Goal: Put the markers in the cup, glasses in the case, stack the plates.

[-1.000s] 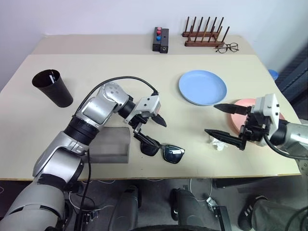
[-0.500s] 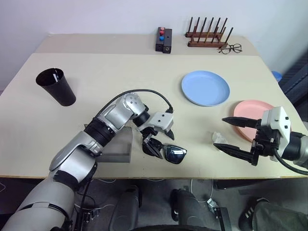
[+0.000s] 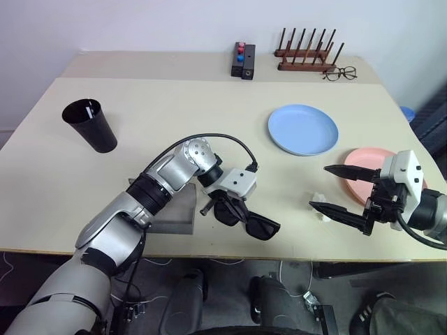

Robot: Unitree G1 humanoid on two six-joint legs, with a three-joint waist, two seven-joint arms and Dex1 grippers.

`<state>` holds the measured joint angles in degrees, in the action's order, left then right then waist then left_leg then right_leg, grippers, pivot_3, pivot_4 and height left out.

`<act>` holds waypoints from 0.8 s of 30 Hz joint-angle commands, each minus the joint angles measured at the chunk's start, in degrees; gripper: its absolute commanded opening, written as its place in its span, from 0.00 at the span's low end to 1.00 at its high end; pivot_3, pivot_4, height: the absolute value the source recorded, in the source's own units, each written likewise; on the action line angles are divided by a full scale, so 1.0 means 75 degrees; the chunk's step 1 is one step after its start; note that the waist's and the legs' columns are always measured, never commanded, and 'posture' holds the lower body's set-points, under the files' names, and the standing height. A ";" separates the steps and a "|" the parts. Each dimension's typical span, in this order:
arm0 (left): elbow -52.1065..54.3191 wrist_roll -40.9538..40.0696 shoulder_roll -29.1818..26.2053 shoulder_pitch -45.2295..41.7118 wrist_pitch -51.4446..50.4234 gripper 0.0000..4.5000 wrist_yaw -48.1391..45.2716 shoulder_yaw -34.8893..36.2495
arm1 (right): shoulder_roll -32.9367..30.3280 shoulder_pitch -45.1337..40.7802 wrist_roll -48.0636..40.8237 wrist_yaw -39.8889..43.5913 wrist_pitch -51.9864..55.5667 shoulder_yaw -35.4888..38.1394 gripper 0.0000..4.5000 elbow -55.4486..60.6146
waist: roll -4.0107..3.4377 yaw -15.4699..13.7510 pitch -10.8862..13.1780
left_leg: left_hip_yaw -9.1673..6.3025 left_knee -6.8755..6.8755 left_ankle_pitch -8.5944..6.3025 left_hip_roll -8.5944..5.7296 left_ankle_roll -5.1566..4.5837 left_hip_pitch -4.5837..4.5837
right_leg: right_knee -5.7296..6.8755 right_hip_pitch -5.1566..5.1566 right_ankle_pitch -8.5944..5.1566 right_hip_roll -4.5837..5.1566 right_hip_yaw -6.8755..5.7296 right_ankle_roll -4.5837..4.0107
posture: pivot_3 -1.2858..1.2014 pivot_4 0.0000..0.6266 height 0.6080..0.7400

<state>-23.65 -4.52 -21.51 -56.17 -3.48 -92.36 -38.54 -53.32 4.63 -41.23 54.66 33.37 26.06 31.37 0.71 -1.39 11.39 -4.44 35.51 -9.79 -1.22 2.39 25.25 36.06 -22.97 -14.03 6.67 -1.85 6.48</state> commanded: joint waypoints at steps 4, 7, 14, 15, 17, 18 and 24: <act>0.0396 -0.0491 -0.0102 -0.0228 -0.0831 0.00 -0.0019 0.0123 | 0.0034 -0.0343 -0.0011 -0.0083 -0.0155 -0.0046 1.00 0.0025 | -0.0002 -0.0010 0.0001 | -0.0003 0.0016 -0.0002 0.0007 0.0002 0.0002 | -0.0001 0.0009 -0.0011 0.0001 -0.0002 0.0018 | 0.52 0.24 1.00; 0.0485 -0.0848 -0.0278 -0.0627 -0.1317 0.00 -0.0019 0.0413 | 0.0063 -0.0470 -0.0007 -0.0076 -0.0181 -0.0129 1.00 -0.0037 | 0.0000 -0.0014 0.0004 | -0.0004 0.0016 -0.0003 0.0006 -0.0002 0.0012 | 0.0000 -0.0003 0.0004 0.0002 -0.0003 -0.0006 | 0.52 0.24 1.00; 0.1233 -0.2175 -0.1816 -0.1480 -0.2532 0.00 -0.0019 0.0702 | 0.0163 -0.0720 0.0070 -0.0103 -0.0276 -0.0412 1.00 -0.0162 | -0.0001 0.0138 0.0008 | -0.0003 0.0006 -0.0007 0.0002 -0.0012 0.0030 | 0.0007 -0.0027 -0.0002 -0.0003 -0.0004 0.0006 | 0.52 0.24 1.00; 0.1415 -0.2323 -0.2122 -0.1510 -0.2612 0.00 -0.0019 0.0658 | 0.0184 -0.0750 0.0075 -0.0100 -0.0295 -0.0463 1.00 -0.0188 | -0.0002 0.0181 0.0007 | 0.0001 0.0001 -0.0009 0.0002 -0.0015 0.0023 | 0.0006 -0.0027 -0.0002 -0.0003 0.0000 0.0006 | 0.52 0.24 1.00; 0.1707 -0.2769 -0.2685 -0.1590 -0.2974 0.00 -0.0019 0.0713 | 0.0267 -0.0868 0.0075 -0.0141 -0.0336 -0.0634 1.00 -0.0218 | -0.0002 0.0244 0.0008 | 0.0002 -0.0015 -0.0009 0.0004 -0.0015 0.0014 | 0.0008 -0.0028 -0.0002 -0.0004 0.0002 0.0006 | 0.52 0.24 1.00; 0.1849 -0.3001 -0.3035 -0.1636 -0.3144 0.00 -0.0019 0.0702 | 0.0315 -0.0944 0.0088 -0.0171 -0.0355 -0.0742 1.00 -0.0236 | -0.0002 0.0259 0.0008 | -0.0003 -0.0016 -0.0009 0.0005 -0.0015 0.0013 | 0.0010 -0.0028 -0.0002 -0.0007 0.0001 0.0006 | 0.52 0.24 1.00; 0.2342 -0.4371 -0.5052 -0.1839 -0.3972 0.00 -0.0019 0.0521 | 0.0484 -0.1332 0.0177 -0.0190 -0.0440 -0.1121 1.00 -0.0452 | -0.0004 0.0289 0.0014 | -0.0001 -0.0018 -0.0009 0.0007 -0.0015 0.0017 | 0.0010 -0.0036 -0.0003 -0.0007 0.0003 0.0005 | 0.52 0.24 1.00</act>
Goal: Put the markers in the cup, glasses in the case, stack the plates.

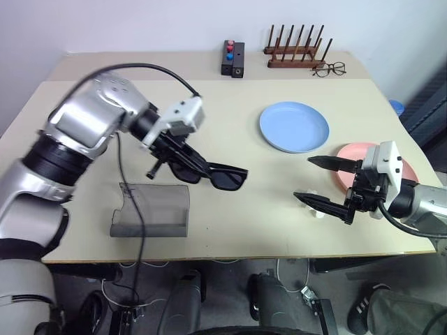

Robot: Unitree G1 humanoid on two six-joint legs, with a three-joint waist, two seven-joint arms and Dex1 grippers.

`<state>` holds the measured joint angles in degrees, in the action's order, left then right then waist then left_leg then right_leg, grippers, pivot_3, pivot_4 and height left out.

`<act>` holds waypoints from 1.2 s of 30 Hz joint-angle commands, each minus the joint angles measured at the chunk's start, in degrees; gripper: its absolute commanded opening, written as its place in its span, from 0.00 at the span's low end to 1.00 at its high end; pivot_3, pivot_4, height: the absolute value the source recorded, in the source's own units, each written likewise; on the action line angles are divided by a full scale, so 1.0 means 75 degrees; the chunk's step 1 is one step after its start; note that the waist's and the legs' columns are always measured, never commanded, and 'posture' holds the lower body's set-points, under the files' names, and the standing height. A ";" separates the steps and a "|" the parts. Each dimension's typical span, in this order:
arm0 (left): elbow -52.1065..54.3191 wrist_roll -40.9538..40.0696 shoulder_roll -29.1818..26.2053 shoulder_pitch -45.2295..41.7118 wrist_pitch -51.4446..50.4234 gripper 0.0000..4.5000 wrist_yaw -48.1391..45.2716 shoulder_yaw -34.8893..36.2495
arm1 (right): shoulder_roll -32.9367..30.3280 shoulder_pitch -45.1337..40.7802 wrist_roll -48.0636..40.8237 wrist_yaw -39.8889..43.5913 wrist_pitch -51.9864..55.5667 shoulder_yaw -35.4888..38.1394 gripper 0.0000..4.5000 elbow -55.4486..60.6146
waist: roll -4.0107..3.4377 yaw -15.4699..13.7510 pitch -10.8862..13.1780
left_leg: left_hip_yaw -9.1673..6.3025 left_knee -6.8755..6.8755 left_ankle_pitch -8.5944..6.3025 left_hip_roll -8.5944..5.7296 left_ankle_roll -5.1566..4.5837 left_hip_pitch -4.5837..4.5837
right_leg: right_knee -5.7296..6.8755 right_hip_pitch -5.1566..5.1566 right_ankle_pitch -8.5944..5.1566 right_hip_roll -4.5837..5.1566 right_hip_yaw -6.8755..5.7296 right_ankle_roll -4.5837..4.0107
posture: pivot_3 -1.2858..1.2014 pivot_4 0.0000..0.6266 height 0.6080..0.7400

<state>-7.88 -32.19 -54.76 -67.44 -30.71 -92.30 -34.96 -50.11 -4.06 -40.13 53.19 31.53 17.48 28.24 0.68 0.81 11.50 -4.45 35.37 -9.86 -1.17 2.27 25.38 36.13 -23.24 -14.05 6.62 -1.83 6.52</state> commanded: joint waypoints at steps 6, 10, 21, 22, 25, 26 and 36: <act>0.0571 -0.1256 -0.2464 -0.0241 -0.0547 0.00 -0.0027 -0.0440 | 0.0077 -0.0475 0.0159 0.0144 -0.0337 -0.0227 1.00 -0.0338 | -0.0001 -0.0015 0.0001 | 0.0004 -0.0002 -0.0001 0.0000 0.0001 0.0002 | -0.0005 0.0000 -0.0017 0.0004 0.0001 0.0025 | 0.52 0.24 1.00; 0.0797 -0.1313 -0.3327 0.0847 0.0181 0.00 -0.0027 -0.0337 | 0.0107 -0.0571 0.0185 0.0230 -0.0412 -0.0341 1.00 -0.0462 | -0.0012 -0.0001 -0.0001 | 0.0017 -0.0023 -0.0001 0.0004 0.0001 -0.0005 | -0.0004 -0.0010 -0.0015 0.0005 0.0010 0.0020 | 0.52 0.24 1.00; -0.1205 -0.0809 -0.2191 0.3418 0.2522 0.00 -0.0027 0.1038 | 0.0139 -0.0943 0.0242 0.0400 -0.0444 -0.0527 1.00 -0.0763 | -0.0002 -0.0036 0.0003 | 0.0037 -0.0014 0.0000 0.0006 0.0002 0.0004 | -0.0006 -0.0016 -0.0001 0.0013 0.0011 -0.0004 | 0.52 0.24 1.00; -0.1241 -0.0930 -0.2126 0.3494 0.2371 0.00 -0.0027 0.1113 | 0.0138 -0.0962 0.0243 0.0399 -0.0437 -0.0526 1.00 -0.0777 | -0.0002 -0.0030 0.0004 | 0.0037 -0.0018 0.0000 0.0007 0.0002 0.0004 | -0.0005 -0.0018 -0.0001 0.0012 0.0011 -0.0004 | 0.52 0.24 1.00; -0.1204 -0.1088 -0.2061 0.3707 0.2377 0.00 -0.0027 0.1045 | 0.0126 -0.0991 0.0240 0.0382 -0.0421 -0.0493 1.00 -0.0777 | -0.0002 -0.0026 0.0004 | 0.0036 -0.0022 0.0000 0.0008 0.0001 0.0005 | -0.0001 -0.0025 -0.0001 0.0008 0.0011 -0.0003 | 0.52 0.24 1.00; -0.1270 -0.1089 -0.1994 0.3710 0.2356 0.00 -0.0027 0.0999 | 0.0120 -0.0988 0.0225 0.0370 -0.0408 -0.0470 1.00 -0.0757 | -0.0002 -0.0026 0.0004 | 0.0036 -0.0021 0.0001 0.0008 0.0001 0.0005 | 0.0001 -0.0025 -0.0001 0.0008 0.0011 -0.0003 | 0.52 0.24 1.00; -0.1252 -0.0872 -0.1653 0.3762 0.2481 0.00 -0.0027 0.0448 | 0.0063 -0.0914 0.0169 0.0271 -0.0340 -0.0335 1.00 -0.0616 | -0.0003 -0.0029 0.0004 | 0.0038 -0.0019 0.0000 0.0007 0.0001 0.0002 | 0.0001 -0.0023 0.0000 0.0010 0.0013 -0.0004 | 0.52 0.24 1.00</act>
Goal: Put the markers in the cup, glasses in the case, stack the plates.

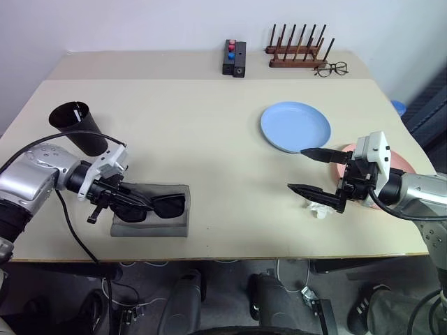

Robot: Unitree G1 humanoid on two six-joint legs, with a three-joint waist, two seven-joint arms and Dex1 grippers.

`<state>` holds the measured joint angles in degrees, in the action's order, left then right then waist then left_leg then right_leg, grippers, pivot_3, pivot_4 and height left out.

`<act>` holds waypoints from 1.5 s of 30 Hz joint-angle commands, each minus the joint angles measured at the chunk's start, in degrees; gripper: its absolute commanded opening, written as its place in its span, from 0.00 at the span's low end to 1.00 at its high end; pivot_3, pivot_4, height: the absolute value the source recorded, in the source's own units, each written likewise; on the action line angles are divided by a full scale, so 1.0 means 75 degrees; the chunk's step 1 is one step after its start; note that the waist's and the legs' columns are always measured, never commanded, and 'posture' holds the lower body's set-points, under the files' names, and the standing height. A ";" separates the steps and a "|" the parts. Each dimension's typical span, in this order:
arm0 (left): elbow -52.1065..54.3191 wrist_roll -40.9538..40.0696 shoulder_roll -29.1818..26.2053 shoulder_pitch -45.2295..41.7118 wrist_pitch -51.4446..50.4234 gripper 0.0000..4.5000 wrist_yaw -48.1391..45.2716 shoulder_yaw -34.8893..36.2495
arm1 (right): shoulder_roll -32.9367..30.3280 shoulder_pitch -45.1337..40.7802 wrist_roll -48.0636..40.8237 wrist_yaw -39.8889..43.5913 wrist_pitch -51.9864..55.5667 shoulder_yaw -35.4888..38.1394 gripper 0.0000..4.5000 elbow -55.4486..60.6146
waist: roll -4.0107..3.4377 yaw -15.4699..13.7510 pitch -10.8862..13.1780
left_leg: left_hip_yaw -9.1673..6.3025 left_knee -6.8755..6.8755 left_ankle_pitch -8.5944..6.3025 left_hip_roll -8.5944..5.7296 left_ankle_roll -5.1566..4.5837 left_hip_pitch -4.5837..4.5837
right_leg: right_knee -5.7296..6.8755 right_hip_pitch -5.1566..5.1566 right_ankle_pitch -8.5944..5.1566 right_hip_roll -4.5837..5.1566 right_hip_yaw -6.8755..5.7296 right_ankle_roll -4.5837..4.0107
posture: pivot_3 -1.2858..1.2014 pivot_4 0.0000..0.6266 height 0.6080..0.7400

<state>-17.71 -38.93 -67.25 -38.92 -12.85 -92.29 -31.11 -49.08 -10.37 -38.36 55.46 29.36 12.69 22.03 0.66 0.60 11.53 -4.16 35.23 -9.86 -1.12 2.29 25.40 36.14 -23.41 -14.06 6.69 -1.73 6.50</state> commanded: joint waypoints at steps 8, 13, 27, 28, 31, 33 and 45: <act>0.0190 -0.0043 0.0137 -0.0184 -0.0054 0.00 -0.0028 -0.0566 | -0.0117 0.0071 -0.0137 -0.0120 0.0096 0.0463 1.00 0.0426 | 0.0000 -0.0007 0.0000 | 0.0000 0.0001 0.0000 0.0000 0.0000 0.0000 | 0.0000 0.0001 0.0000 0.0000 0.0000 0.0000 | 0.52 0.24 1.00; 0.0149 0.0008 0.0119 -0.0289 0.0037 0.00 -0.0028 -0.0780 | -0.0128 0.0132 -0.0144 -0.0177 0.0175 0.0549 1.00 0.0514 | 0.0000 -0.0004 0.0000 | 0.0000 0.0001 0.0000 0.0000 0.0000 0.0000 | 0.0000 0.0001 0.0000 0.0000 0.0000 0.0000 | 0.52 0.24 1.00; -0.0006 -0.0094 -0.0184 -0.0339 -0.0163 0.15 -0.0028 -0.1333 | -0.0098 0.0149 -0.0080 -0.0260 0.0174 0.0519 1.00 0.0539 | 0.0000 0.0000 0.0000 | 0.0000 0.0001 0.0000 0.0000 0.0000 0.0000 | 0.0000 0.0001 0.0000 0.0000 0.0000 0.0000 | 0.52 0.24 1.00; -0.0008 -0.0118 -0.0198 -0.0339 -0.0166 0.22 -0.0028 -0.1365 | -0.0096 0.0139 -0.0081 -0.0264 0.0179 0.0509 1.00 0.0539 | 0.0000 0.0000 0.0000 | 0.0000 0.0001 0.0000 0.0000 0.0000 -0.0001 | 0.0000 0.0001 0.0000 0.0000 0.0000 0.0000 | 0.52 0.24 1.00; -0.0047 -0.0180 -0.0219 -0.0356 -0.0136 0.56 -0.0028 -0.1446 | -0.0089 0.0109 -0.0073 -0.0276 0.0181 0.0476 1.00 0.0526 | 0.0000 0.0000 0.0000 | -0.0001 0.0000 0.0000 0.0001 0.0000 0.0000 | 0.0000 0.0001 0.0000 0.0000 0.0000 -0.0001 | 0.52 0.24 1.00; -0.0123 -0.0186 -0.0200 -0.0388 -0.0073 0.79 -0.0028 -0.1475 | -0.0089 0.0107 -0.0065 -0.0272 0.0172 0.0464 1.00 0.0514 | 0.0000 -0.0006 0.0000 | -0.0001 0.0001 0.0000 0.0001 0.0000 0.0000 | -0.0001 0.0001 0.0000 0.0001 0.0000 -0.0001 | 0.52 0.24 1.00; 0.0033 -0.0289 -0.0378 -0.0348 0.0346 0.99 -0.0028 -0.1439 | -0.0042 0.0131 -0.0073 -0.0280 0.0152 0.0444 1.00 0.0489 | 0.0000 -0.0001 0.0000 | -0.0001 0.0001 0.0000 0.0000 0.0000 0.0000 | 0.0000 0.0001 0.0000 0.0001 0.0000 -0.0001 | 0.52 0.24 1.00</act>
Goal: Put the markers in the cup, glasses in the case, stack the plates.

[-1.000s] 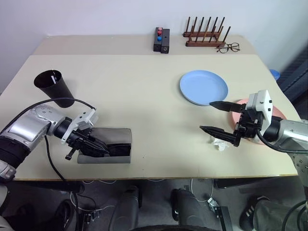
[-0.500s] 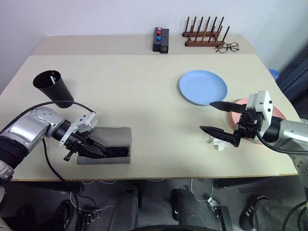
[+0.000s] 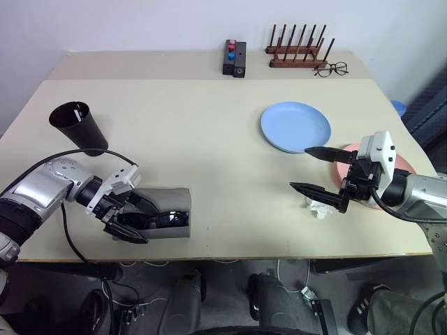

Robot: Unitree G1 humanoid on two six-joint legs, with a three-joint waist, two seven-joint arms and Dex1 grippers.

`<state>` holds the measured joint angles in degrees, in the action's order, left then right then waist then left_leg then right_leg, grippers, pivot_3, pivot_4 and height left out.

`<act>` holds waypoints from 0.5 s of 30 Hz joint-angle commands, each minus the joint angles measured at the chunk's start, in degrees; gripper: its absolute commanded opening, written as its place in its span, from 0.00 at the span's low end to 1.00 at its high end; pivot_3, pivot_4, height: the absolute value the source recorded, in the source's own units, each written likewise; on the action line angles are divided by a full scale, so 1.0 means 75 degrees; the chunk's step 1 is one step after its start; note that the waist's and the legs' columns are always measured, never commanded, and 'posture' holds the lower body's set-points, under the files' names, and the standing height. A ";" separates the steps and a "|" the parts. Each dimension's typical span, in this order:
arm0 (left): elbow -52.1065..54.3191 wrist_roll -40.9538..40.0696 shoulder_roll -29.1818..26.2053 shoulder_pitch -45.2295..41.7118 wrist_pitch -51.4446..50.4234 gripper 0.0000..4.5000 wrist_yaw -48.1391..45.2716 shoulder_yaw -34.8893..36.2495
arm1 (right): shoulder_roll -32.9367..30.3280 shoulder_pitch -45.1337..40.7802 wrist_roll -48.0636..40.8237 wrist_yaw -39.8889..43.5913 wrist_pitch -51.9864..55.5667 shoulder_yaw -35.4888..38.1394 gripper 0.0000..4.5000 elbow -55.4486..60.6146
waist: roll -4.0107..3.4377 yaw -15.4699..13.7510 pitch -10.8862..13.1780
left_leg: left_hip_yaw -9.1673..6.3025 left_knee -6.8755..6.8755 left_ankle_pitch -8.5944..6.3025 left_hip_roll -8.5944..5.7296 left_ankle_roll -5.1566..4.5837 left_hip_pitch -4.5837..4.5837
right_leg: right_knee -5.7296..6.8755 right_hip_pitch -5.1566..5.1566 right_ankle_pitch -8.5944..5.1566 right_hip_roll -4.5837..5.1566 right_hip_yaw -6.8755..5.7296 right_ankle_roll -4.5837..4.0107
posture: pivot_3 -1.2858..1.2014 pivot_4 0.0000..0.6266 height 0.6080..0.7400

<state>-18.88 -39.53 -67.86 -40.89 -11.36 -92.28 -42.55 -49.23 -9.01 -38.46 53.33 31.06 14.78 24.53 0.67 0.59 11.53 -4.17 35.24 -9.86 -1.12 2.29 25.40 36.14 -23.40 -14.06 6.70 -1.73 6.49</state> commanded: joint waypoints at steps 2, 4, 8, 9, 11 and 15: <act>0.0384 -0.0453 -0.0375 -0.0200 -0.0134 0.99 -0.0029 0.0313 | -0.0017 -0.0030 -0.0061 0.0001 -0.0079 0.0170 1.00 0.0169 | 0.0000 0.0002 0.0000 | 0.0000 0.0000 0.0000 0.0000 0.0000 0.0000 | 0.0000 0.0000 0.0000 0.0000 0.0000 0.0000 | 0.52 0.24 1.00; 0.0434 -0.0405 -0.0450 -0.0295 -0.0057 0.99 -0.0029 0.0465 | -0.0017 -0.0012 -0.0042 0.0012 -0.0100 0.0165 1.00 0.0160 | 0.0000 -0.0005 0.0000 | 0.0000 0.0000 0.0000 0.0001 0.0000 -0.0001 | 0.0000 0.0000 0.0000 0.0000 0.0000 0.0000 | 0.52 0.24 1.00; 0.0539 -0.0299 -0.0786 -0.0597 -0.0244 0.99 -0.0029 0.0410 | 0.0001 -0.0043 -0.0020 0.0024 -0.0133 0.0132 1.00 0.0109 | 0.0000 0.0001 0.0000 | 0.0000 0.0000 0.0000 0.0000 0.0000 0.0000 | -0.0002 0.0000 0.0000 0.0000 0.0000 0.0000 | 0.52 0.24 1.00; 0.0565 -0.0342 -0.0846 -0.0679 -0.0318 0.99 -0.0029 0.0408 | 0.0009 -0.0054 -0.0013 0.0026 -0.0146 0.0125 1.00 0.0093 | 0.0000 0.0001 0.0000 | 0.0000 0.0000 0.0000 0.0000 0.0000 0.0001 | -0.0002 0.0000 0.0000 0.0000 0.0000 0.0000 | 0.52 0.24 1.00; 0.0492 -0.0488 -0.0876 -0.0895 -0.0669 0.99 -0.0029 0.0500 | 0.0027 -0.0072 -0.0003 0.0029 -0.0165 0.0104 1.00 0.0071 | 0.0000 0.0002 0.0000 | 0.0001 -0.0002 0.0000 0.0000 0.0000 0.0000 | -0.0001 0.0000 0.0000 0.0000 -0.0001 0.0000 | 0.52 0.24 1.00; -0.0667 -0.0533 -0.0192 -0.1573 -0.1134 0.72 -0.0029 0.1390 | 0.0064 -0.0091 0.0018 0.0019 -0.0198 0.0067 1.00 0.0056 | 0.0001 -0.0019 0.0001 | 0.0001 0.0000 0.0000 -0.0001 0.0000 0.0000 | 0.0000 0.0001 -0.0001 -0.0001 -0.0001 0.0001 | 0.52 0.24 1.00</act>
<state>-20.52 -42.38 -70.62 -50.18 -18.55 -92.32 -36.97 -48.79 -9.03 -38.37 53.33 30.63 14.46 24.37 0.68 0.44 11.53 -4.18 35.25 -9.86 -1.13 2.29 25.41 36.13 -23.39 -14.07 6.68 -1.75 6.50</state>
